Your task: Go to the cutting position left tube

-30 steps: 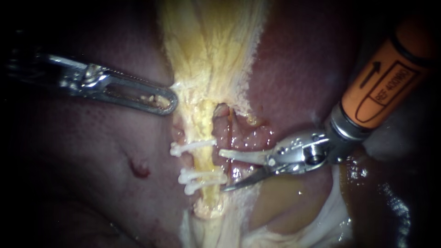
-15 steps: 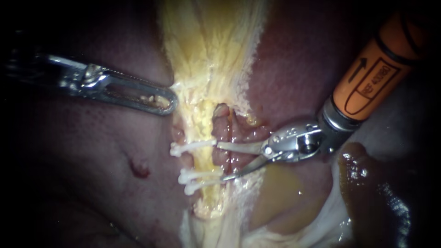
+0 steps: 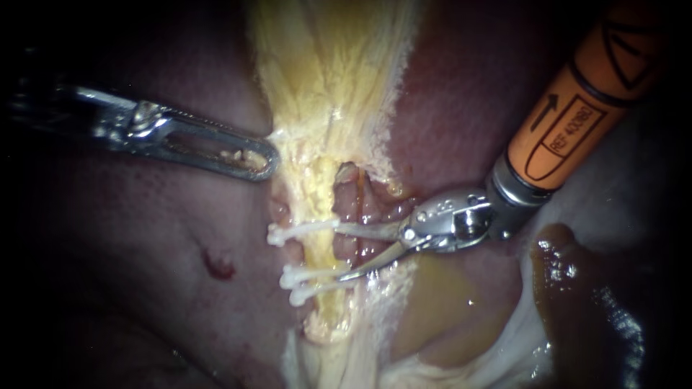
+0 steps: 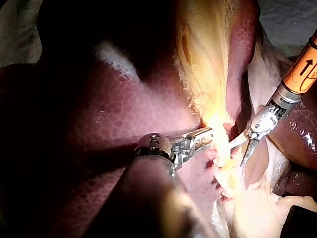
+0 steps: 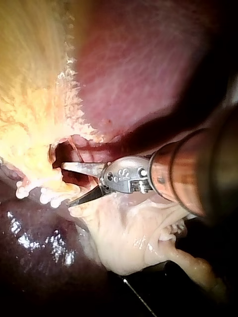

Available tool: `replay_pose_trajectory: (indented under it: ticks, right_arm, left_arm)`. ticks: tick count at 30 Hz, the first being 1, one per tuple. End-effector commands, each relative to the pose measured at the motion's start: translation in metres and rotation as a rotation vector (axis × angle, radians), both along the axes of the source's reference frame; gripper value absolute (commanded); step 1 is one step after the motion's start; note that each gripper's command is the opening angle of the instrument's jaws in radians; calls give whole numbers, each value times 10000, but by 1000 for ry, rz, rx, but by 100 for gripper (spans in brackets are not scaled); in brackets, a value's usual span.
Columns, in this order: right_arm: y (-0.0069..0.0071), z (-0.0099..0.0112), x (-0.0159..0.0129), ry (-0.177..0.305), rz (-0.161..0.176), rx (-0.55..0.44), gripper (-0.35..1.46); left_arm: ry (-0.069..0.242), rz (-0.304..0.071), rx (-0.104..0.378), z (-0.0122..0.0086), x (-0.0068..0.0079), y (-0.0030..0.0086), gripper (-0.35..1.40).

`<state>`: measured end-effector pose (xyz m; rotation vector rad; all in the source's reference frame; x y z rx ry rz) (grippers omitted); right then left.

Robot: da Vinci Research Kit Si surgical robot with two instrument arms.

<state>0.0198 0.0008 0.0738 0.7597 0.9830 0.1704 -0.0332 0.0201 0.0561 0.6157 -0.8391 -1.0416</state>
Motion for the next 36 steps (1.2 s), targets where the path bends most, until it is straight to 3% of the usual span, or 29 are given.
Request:
replay_pose_trajectory:
  ticks: [1, 19, 36]
  right_arm:
    - [0, -1, 1, 9, -1, 7, 145]
    - [-9, -21, 42, 128, -24, 69, 144]
    - [-13, -7, 81, 146, 29, 95, 140]
  left_arm:
    - [0, 0, 0, 0, 0, 0, -35]
    - [1, -2, 0, 1, -5, 1, -35]
    - [2, -4, 0, 1, -10, 3, -35]
